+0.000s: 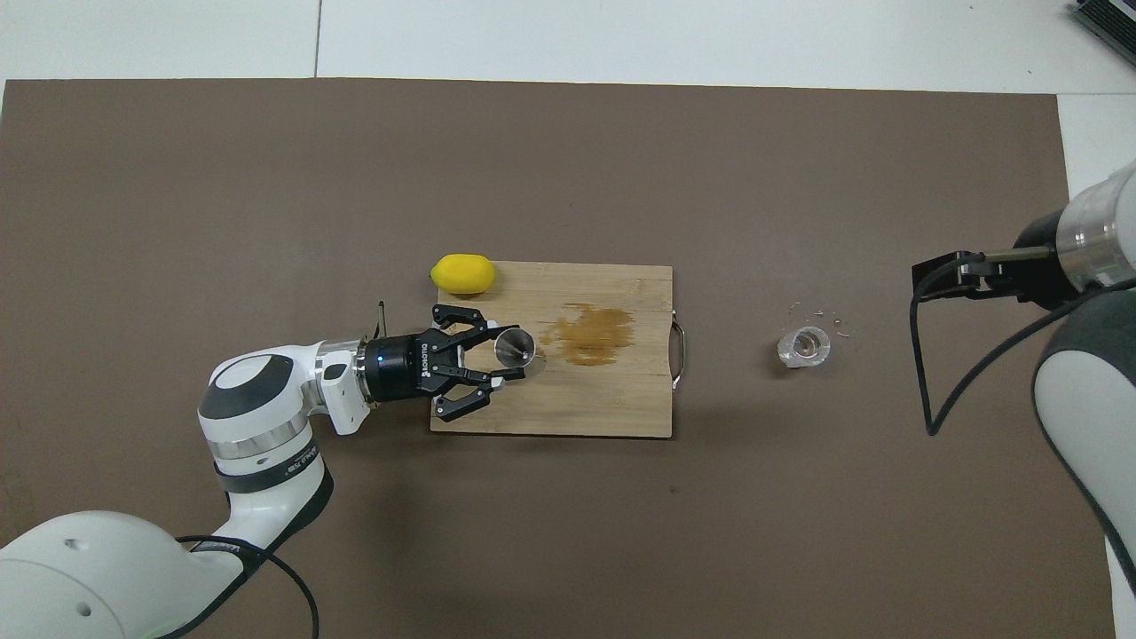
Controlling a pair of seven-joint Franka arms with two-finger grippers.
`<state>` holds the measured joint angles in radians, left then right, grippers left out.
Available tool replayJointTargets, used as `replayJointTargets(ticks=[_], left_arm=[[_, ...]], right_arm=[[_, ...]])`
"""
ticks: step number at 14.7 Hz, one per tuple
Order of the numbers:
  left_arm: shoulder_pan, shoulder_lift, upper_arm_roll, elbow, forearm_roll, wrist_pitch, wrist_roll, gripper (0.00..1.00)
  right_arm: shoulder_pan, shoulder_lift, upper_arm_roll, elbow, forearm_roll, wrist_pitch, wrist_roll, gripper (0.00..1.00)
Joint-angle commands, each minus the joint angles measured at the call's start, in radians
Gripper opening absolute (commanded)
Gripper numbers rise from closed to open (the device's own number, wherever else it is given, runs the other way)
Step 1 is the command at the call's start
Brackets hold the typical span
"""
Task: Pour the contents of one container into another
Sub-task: 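Lift the jigger with the left gripper and carry it over the board, then lower the jigger onto the board and open the left gripper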
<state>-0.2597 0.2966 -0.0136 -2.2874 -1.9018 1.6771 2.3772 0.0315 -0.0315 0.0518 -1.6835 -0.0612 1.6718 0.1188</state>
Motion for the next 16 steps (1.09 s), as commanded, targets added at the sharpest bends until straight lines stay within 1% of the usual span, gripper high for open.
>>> replayJointTargets(ticks=[1, 3, 7, 11, 16], left_arm=[[-0.082, -0.036, 0.015, -0.027, -0.094, 0.061, 0.014, 0.29], [-0.131, -0.030, 0.012, -0.024, -0.164, 0.110, 0.049, 0.28], [-0.202, -0.025, 0.012, -0.018, -0.247, 0.157, 0.057, 0.29], [-0.210, -0.019, 0.012, -0.011, -0.257, 0.203, 0.131, 0.28], [-0.222, -0.016, 0.012, -0.015, -0.269, 0.214, 0.165, 0.28]], right_arm=[[-0.010, 0.002, 0.003, 0.007, -0.002, -0.003, -0.011, 1.00], [-0.010, 0.002, 0.003, 0.007, -0.002, -0.003, -0.010, 1.00], [-0.010, 0.002, 0.003, 0.007, -0.002, -0.003, -0.010, 1.00], [-0.010, 0.002, 0.003, 0.008, -0.002, -0.003, -0.011, 1.00], [-0.012, 0.002, 0.003, 0.007, -0.002, -0.003, -0.010, 1.00]])
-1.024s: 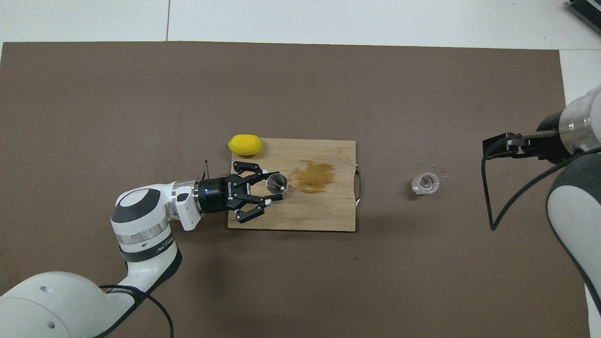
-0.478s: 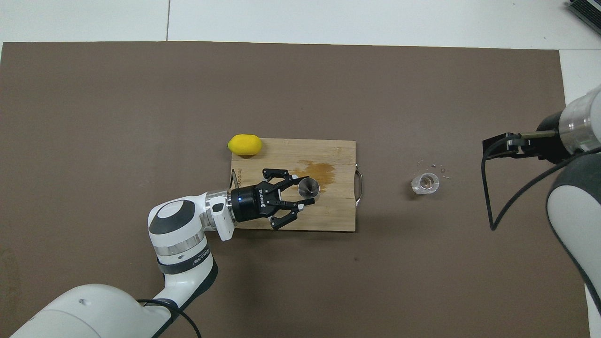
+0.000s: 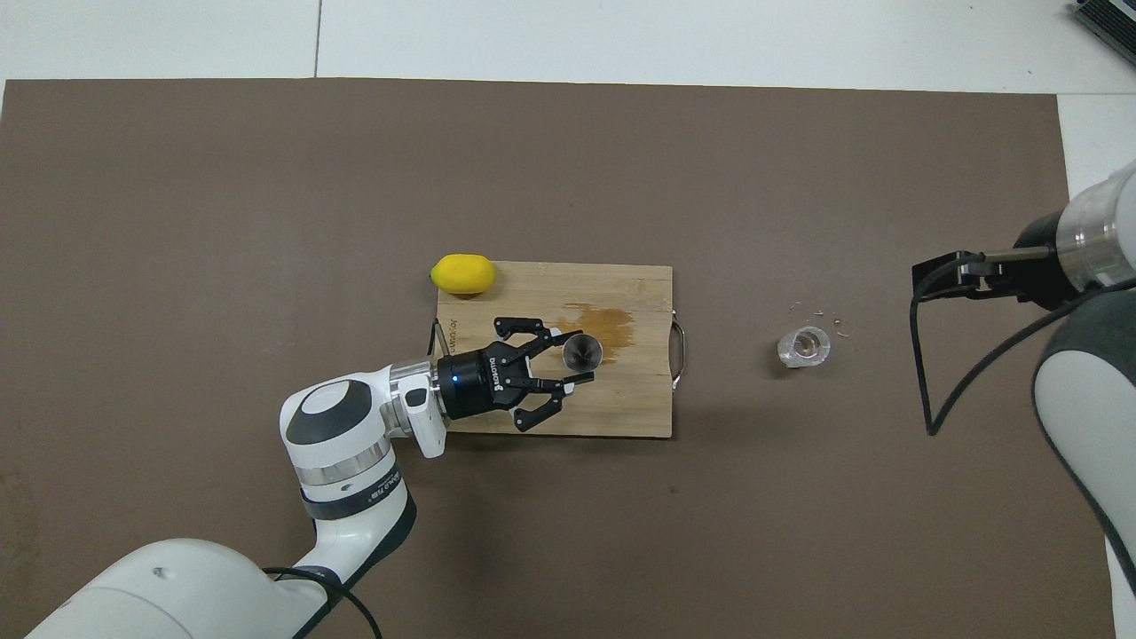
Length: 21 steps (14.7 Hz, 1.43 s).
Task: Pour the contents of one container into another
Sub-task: 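Lower the jigger onto the board and open the left gripper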
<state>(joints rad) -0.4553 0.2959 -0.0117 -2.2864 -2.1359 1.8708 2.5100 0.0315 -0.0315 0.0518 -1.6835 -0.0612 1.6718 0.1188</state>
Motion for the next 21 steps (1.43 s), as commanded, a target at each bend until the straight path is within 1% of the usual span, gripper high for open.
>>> replayJointTargets(ticks=[1, 3, 9, 11, 12, 14, 15, 16, 18, 21], left_arm=[[-0.026, -0.009, 0.010, -0.016, -0.035, 0.022, 0.033, 0.28], [-0.026, -0.007, 0.010, -0.015, -0.038, 0.034, 0.081, 0.28], [-0.034, -0.004, 0.010, -0.019, -0.041, 0.053, 0.089, 0.29], [-0.034, -0.004, 0.010, -0.019, -0.041, 0.056, 0.089, 0.31], [-0.034, -0.004, 0.010, -0.019, -0.041, 0.060, 0.089, 0.34], [-0.034, -0.003, 0.010, -0.019, -0.041, 0.067, 0.089, 0.49], [-0.034, -0.003, 0.010, -0.019, -0.041, 0.071, 0.087, 0.78], [-0.034, -0.003, 0.010, -0.019, -0.041, 0.076, 0.087, 1.00], [-0.032, -0.003, 0.010, -0.021, -0.042, 0.084, 0.087, 1.00], [-0.023, -0.003, 0.013, -0.024, -0.041, 0.077, 0.084, 1.00]], right_arm=[[-0.010, 0.002, 0.003, 0.007, -0.002, -0.003, -0.010, 1.00], [-0.010, 0.002, 0.003, 0.007, -0.002, -0.003, -0.010, 1.00], [-0.010, 0.002, 0.003, 0.007, -0.002, -0.003, -0.010, 1.00], [-0.010, 0.002, 0.003, 0.007, -0.002, -0.003, -0.010, 1.00], [-0.010, 0.002, 0.003, 0.007, -0.002, -0.003, -0.011, 1.00], [-0.016, 0.002, 0.000, 0.007, -0.002, -0.003, -0.010, 1.00], [-0.037, 0.004, 0.000, 0.007, -0.002, -0.004, -0.010, 1.00], [-0.050, 0.004, 0.000, 0.007, -0.002, -0.003, -0.010, 1.00], [-0.062, 0.002, 0.000, 0.007, -0.002, -0.006, -0.011, 1.00], [-0.054, 0.002, 0.002, 0.004, -0.002, -0.014, -0.011, 1.00]])
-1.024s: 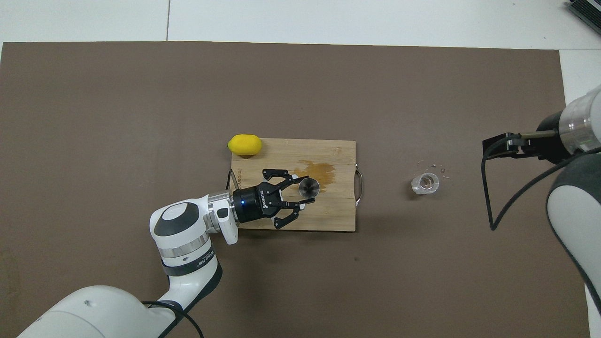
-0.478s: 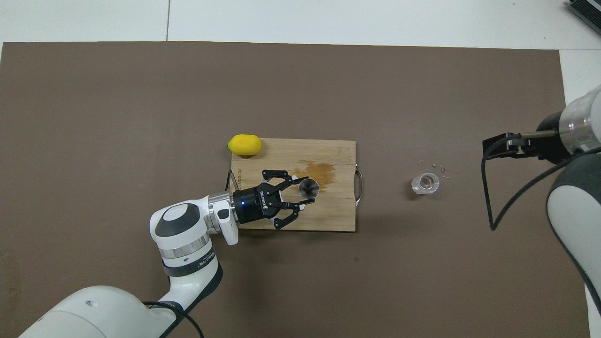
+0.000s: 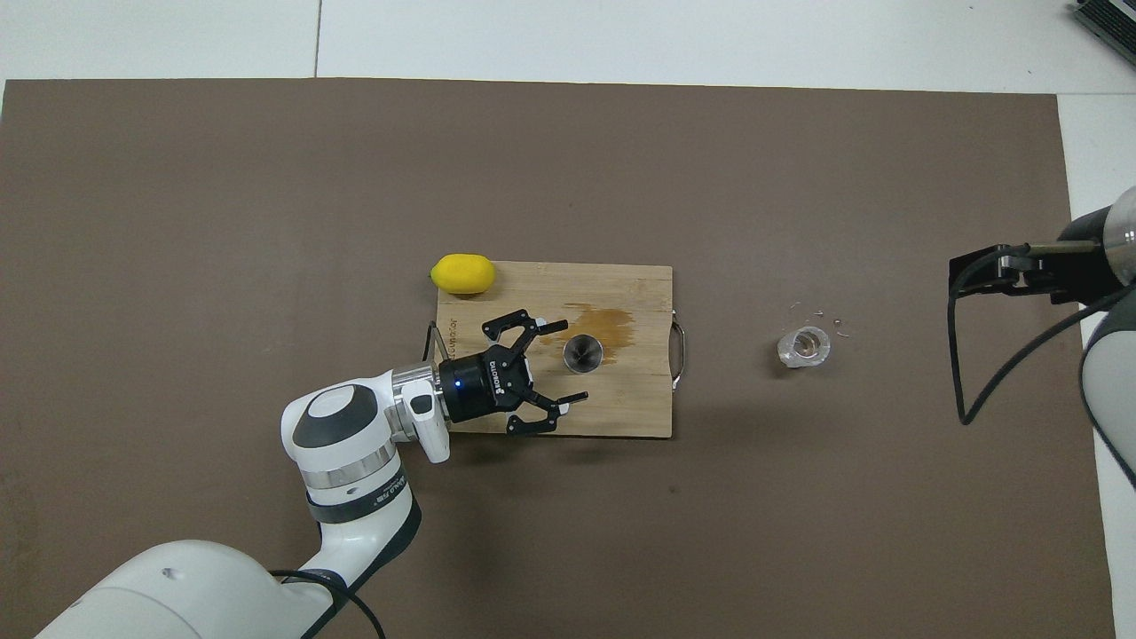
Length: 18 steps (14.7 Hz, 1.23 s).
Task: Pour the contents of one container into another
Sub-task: 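Retract the left gripper while the right gripper reaches the clear glass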
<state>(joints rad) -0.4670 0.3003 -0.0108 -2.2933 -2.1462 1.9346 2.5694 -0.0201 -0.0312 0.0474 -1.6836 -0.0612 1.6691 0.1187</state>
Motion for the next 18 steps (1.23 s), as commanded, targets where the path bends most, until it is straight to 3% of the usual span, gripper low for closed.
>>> replayJointTargets(ticks=[1, 5, 12, 15, 18], left_arm=[[-0.007, -0.007, 0.014, -0.018, -0.031, 0.009, 0.023, 1.00], [0.030, -0.012, 0.018, -0.041, -0.015, -0.003, 0.021, 1.00], [0.165, -0.027, 0.018, -0.081, 0.150, -0.071, 0.025, 1.00], [0.256, -0.033, 0.018, -0.083, 0.280, -0.104, 0.023, 1.00], [0.353, -0.038, 0.020, -0.083, 0.411, -0.144, 0.023, 1.00]], right_arm=[[-0.001, 0.002, 0.005, 0.004, -0.002, -0.012, -0.011, 1.00], [0.002, 0.002, 0.006, -0.008, -0.002, 0.038, 0.047, 1.00], [0.000, 0.042, 0.006, -0.053, 0.112, 0.149, 0.531, 1.00], [-0.030, 0.053, 0.005, -0.105, 0.251, 0.187, 0.746, 1.00], [-0.099, 0.117, 0.005, -0.108, 0.383, 0.175, 0.878, 1.00]])
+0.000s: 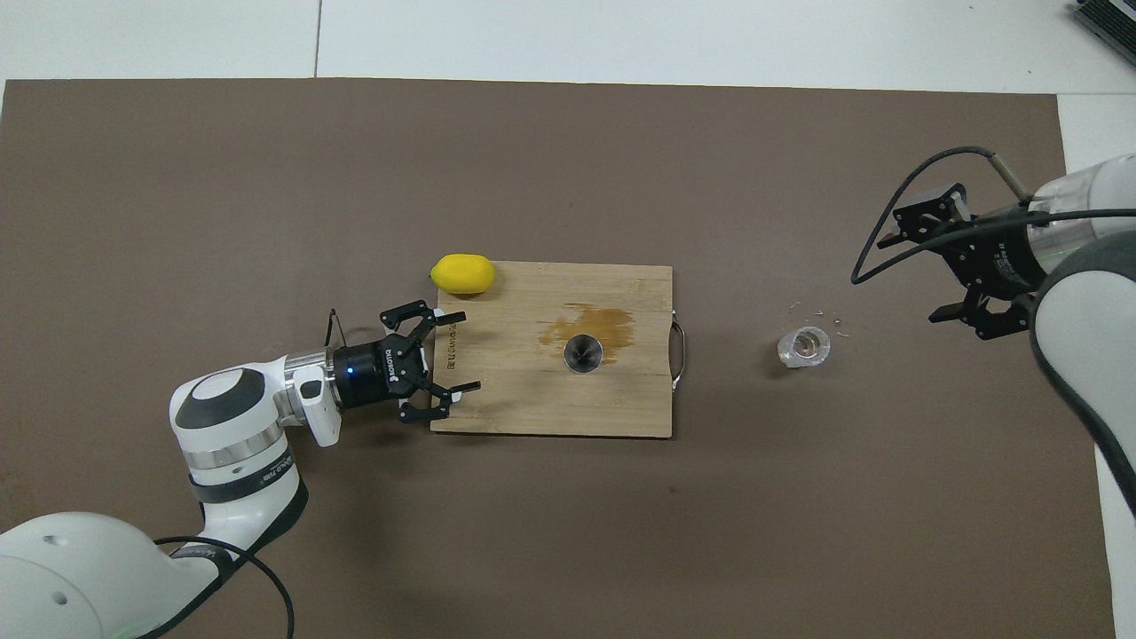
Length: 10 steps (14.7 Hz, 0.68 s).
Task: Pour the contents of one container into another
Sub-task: 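Retract the left gripper while the right gripper reaches the clear glass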
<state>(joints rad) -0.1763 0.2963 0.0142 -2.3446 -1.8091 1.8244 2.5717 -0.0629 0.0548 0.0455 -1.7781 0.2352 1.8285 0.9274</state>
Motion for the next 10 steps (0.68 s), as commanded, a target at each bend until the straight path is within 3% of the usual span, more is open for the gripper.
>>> replayJointTargets(ticks=[1, 5, 10], left_arm=[[0.092, -0.037, -0.005, -0.032, 0.112, -0.051, 0.019, 1.00], [0.253, -0.043, -0.005, -0.013, 0.324, -0.120, 0.018, 1.00], [0.400, -0.042, -0.003, 0.050, 0.535, -0.180, 0.016, 1.00]], right_arm=[[-0.078, 0.054, 0.007, -0.014, 0.134, 0.011, 0.112, 1.00], [-0.161, 0.129, 0.007, -0.047, 0.251, -0.038, 0.165, 1.00], [-0.175, 0.186, 0.008, -0.116, 0.312, 0.020, 0.151, 1.00]])
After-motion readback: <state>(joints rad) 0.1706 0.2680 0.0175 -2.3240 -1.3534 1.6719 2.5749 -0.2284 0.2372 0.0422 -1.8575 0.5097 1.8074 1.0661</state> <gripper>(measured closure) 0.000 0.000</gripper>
